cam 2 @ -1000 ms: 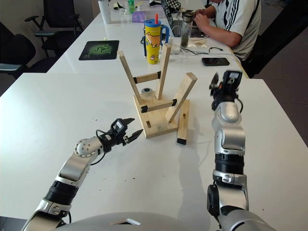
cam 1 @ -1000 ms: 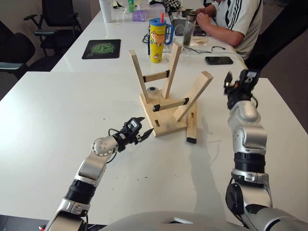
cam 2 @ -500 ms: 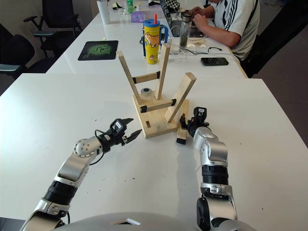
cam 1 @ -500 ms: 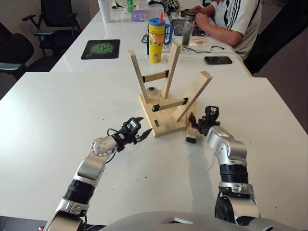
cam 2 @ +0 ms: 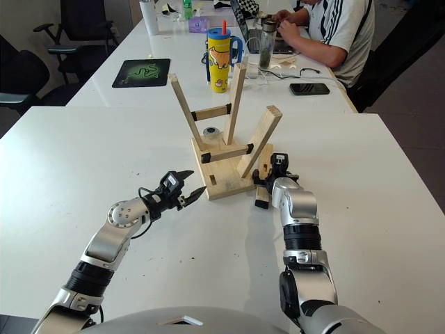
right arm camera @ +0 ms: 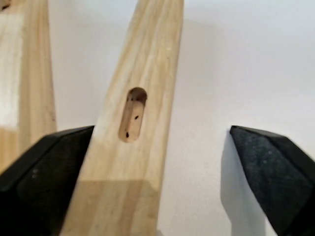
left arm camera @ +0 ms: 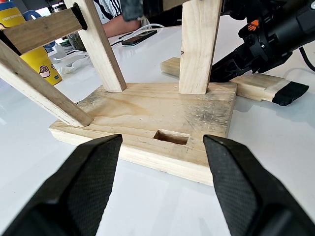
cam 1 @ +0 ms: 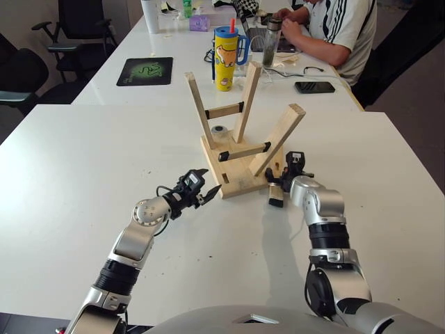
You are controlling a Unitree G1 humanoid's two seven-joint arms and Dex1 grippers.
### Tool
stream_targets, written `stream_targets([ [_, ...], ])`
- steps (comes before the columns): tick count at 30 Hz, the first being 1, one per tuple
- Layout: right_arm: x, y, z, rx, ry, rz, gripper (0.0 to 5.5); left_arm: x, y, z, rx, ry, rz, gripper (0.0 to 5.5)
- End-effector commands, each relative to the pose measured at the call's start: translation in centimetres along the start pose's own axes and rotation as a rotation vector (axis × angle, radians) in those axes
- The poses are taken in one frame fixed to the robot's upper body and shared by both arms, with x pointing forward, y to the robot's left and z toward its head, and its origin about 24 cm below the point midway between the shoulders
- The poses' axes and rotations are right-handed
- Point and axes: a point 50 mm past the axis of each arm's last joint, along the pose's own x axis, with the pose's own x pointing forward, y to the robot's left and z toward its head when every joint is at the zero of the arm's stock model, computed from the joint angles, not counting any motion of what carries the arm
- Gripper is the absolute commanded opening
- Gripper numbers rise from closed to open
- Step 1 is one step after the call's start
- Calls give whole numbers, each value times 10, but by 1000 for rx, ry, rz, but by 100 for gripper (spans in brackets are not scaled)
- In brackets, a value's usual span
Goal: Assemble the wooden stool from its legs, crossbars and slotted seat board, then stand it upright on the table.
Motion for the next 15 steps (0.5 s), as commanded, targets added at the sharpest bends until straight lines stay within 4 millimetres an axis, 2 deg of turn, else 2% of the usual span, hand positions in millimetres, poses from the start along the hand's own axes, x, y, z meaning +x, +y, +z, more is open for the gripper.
stream_targets([
  [1,4,-8,-8,57,89,-42,440,0,1,0,5,7,10,305],
  [6,4,-16,-3,99,75,-79,360,0,1,0,6,5,8,305],
  [9,5,-19,6,106,27,-92,315,0,1,0,4,4,14,305],
  [15,-3,-31,46,77,-223,-175,217,0,10,1,-14,-11,67,305],
])
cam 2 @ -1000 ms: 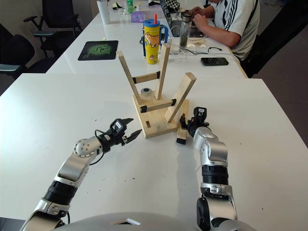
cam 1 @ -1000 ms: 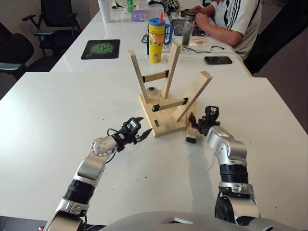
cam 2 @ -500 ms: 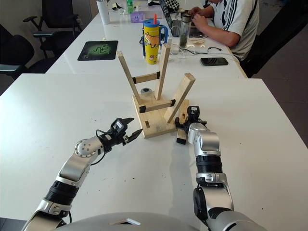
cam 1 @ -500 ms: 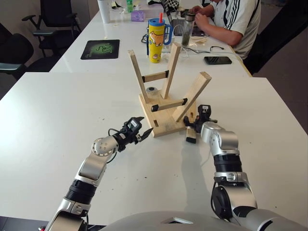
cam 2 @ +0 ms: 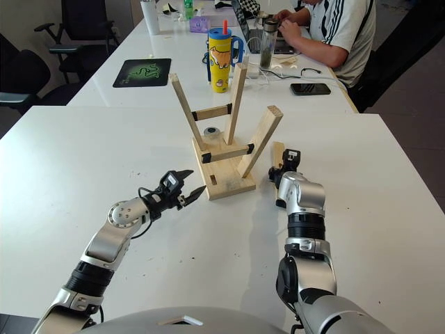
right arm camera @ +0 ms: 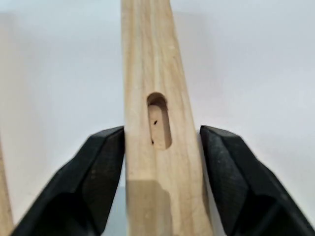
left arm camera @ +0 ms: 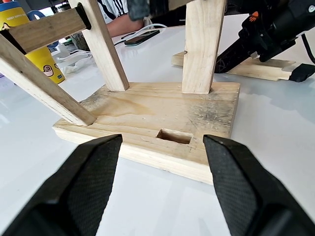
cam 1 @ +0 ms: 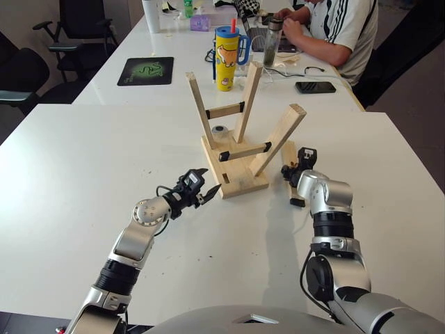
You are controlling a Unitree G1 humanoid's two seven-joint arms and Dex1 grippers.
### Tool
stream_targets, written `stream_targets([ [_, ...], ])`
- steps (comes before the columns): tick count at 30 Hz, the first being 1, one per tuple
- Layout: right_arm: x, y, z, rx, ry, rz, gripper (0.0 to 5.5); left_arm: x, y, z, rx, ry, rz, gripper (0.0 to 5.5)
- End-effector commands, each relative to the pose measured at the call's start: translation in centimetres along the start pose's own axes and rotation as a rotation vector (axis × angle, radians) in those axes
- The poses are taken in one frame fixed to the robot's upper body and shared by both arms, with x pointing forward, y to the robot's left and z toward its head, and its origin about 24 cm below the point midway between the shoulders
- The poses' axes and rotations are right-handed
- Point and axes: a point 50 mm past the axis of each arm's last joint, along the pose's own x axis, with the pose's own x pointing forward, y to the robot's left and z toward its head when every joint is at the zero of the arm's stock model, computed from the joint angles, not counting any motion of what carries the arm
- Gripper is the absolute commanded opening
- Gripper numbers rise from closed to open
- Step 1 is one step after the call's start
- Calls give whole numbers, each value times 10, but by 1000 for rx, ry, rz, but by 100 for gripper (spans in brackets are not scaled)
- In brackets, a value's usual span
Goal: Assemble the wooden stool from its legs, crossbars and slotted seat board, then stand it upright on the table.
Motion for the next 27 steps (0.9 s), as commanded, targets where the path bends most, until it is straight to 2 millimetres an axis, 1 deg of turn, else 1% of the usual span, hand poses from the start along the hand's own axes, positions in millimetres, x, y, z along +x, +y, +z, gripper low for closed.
stream_targets([
  [1,-6,-8,42,-36,-240,-84,207,0,10,1,-8,-8,55,305],
  [4,-19,-16,76,-64,-474,-146,161,-4,23,4,0,-25,109,305],
  [5,-23,-17,86,-67,-533,-143,146,-5,29,7,-7,-38,137,305],
  [6,-23,-18,90,-66,-538,-134,124,-7,35,8,-13,-46,160,305],
  [7,-19,-19,88,-76,-495,-125,107,-8,38,9,-8,-47,172,305],
  [8,-14,-21,82,-67,-439,-109,99,-8,40,9,-5,-47,175,305],
  [10,-6,-22,68,-50,-345,-74,63,-8,38,9,-1,-46,171,305],
  [13,0,-19,46,3,-225,-5,60,-8,34,7,-3,-43,163,305],
  [16,1,-15,31,34,-151,24,109,-8,33,6,-2,-39,156,305],
  [19,2,-11,21,45,-96,39,149,-8,33,6,5,-35,150,305],
  [27,3,-10,10,30,-25,27,270,-7,33,7,12,-33,140,305],
])
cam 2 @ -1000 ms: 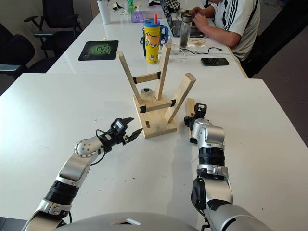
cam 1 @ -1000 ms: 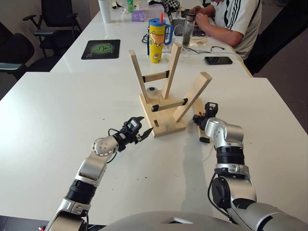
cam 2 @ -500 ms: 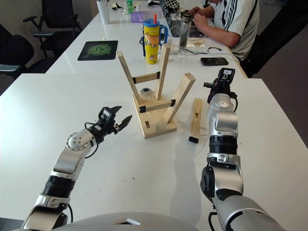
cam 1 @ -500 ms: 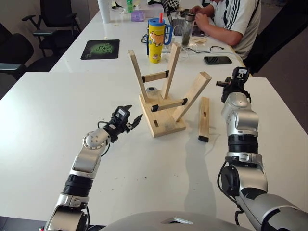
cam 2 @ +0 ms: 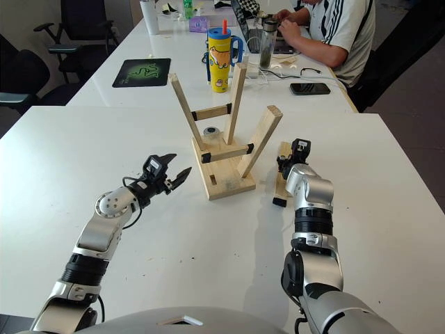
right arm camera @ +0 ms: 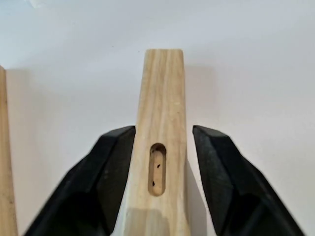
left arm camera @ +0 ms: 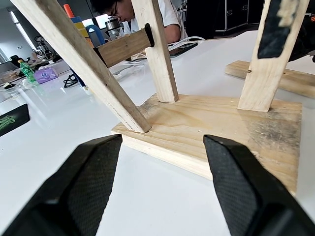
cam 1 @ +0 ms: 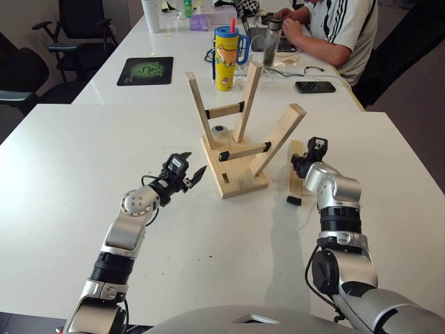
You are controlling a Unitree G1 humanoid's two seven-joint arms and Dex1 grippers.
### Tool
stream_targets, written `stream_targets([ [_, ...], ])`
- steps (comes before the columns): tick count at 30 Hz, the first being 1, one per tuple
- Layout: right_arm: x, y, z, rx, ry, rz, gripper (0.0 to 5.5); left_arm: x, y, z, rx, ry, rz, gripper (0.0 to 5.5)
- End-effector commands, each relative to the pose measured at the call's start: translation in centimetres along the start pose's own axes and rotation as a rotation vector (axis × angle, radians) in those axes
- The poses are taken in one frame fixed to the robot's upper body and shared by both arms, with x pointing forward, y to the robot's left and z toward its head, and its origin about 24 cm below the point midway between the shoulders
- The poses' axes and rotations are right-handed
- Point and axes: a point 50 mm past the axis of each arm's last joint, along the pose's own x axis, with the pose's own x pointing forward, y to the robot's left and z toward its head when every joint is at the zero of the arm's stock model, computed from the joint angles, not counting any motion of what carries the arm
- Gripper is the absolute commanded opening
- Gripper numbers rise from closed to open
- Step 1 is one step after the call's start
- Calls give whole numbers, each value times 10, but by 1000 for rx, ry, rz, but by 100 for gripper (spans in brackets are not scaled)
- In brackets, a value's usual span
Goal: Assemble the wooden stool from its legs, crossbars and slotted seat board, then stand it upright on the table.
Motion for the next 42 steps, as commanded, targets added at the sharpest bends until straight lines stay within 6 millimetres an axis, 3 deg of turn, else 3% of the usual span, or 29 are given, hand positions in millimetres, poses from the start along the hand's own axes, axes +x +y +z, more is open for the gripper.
stream_targets([
  [1,0,-1,-7,-12,50,-14,284,0,0,0,11,7,-5,305],
  [5,2,-2,-15,-34,102,-27,343,-1,-2,-1,8,11,-9,305],
  [9,3,-2,-23,-41,150,-23,343,0,-2,-1,6,12,-11,305],
  [18,3,-1,-30,-43,201,-14,209,0,-4,-1,3,12,-11,305],
  [22,3,-1,-25,-40,162,-15,206,0,-4,-1,4,12,-12,305],
  [28,-1,0,14,-92,-86,-31,206,0,-1,0,6,4,0,305],
  [33,-24,3,76,-149,-548,-26,206,0,11,11,-20,-61,71,305],
  [37,-53,9,118,-161,-844,36,206,-1,28,39,-196,-243,157,305],
  [42,-108,40,165,-193,-1089,413,206,-14,45,93,-601,-570,106,305],
])
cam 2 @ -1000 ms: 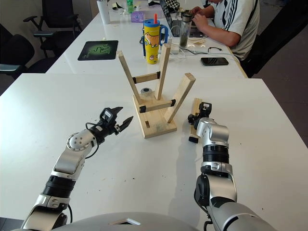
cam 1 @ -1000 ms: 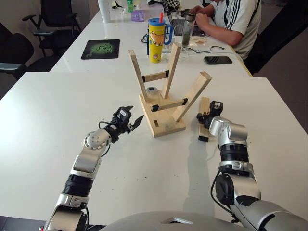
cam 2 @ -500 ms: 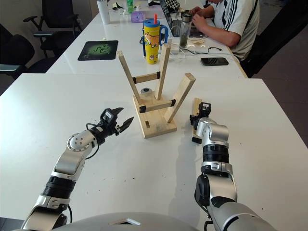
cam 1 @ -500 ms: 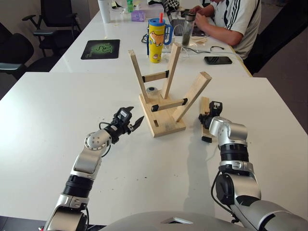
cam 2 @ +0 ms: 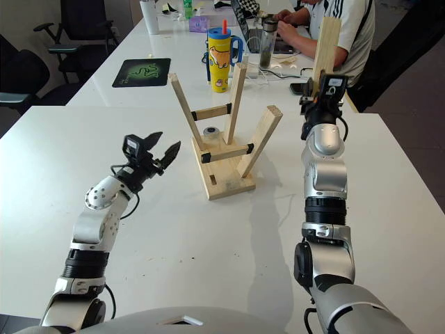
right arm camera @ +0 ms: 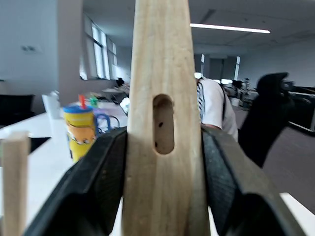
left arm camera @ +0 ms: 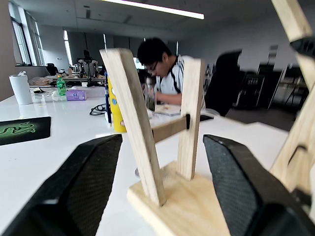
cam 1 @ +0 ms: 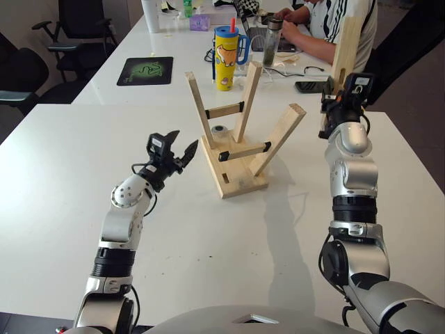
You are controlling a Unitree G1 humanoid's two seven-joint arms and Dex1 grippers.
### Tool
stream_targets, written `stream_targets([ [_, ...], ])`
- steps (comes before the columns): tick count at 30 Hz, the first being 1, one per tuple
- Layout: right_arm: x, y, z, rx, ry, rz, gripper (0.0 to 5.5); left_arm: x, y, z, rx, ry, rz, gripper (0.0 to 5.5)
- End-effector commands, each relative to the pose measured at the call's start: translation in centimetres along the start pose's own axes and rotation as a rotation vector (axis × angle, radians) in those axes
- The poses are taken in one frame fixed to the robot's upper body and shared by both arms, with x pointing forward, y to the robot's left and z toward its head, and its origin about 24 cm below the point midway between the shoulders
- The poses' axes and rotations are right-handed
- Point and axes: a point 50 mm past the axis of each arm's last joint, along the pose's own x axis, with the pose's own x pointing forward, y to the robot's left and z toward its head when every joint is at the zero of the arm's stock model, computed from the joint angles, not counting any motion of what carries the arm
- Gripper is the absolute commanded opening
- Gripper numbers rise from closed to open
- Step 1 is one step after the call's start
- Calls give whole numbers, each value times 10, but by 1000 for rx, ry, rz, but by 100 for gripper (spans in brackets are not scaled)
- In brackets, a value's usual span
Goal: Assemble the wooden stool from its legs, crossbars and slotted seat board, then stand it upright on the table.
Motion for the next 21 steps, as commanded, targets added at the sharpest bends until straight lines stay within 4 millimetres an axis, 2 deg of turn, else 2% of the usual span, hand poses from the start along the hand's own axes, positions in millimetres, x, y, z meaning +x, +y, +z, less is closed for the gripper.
stream_targets([
  [1,3,25,73,38,-272,294,206,8,-10,50,-325,-214,-91,305],
  [4,-13,54,91,-64,-341,572,206,7,-23,73,-552,-288,-225,305],
  [8,-35,83,85,-162,-319,795,206,7,-36,85,-618,-275,-300,305],
  [12,-50,98,65,-230,-283,914,206,9,-46,93,-629,-256,-340,305],
  [21,-76,118,43,-272,-235,1106,206,11,-49,103,-658,-282,-354,305],
])
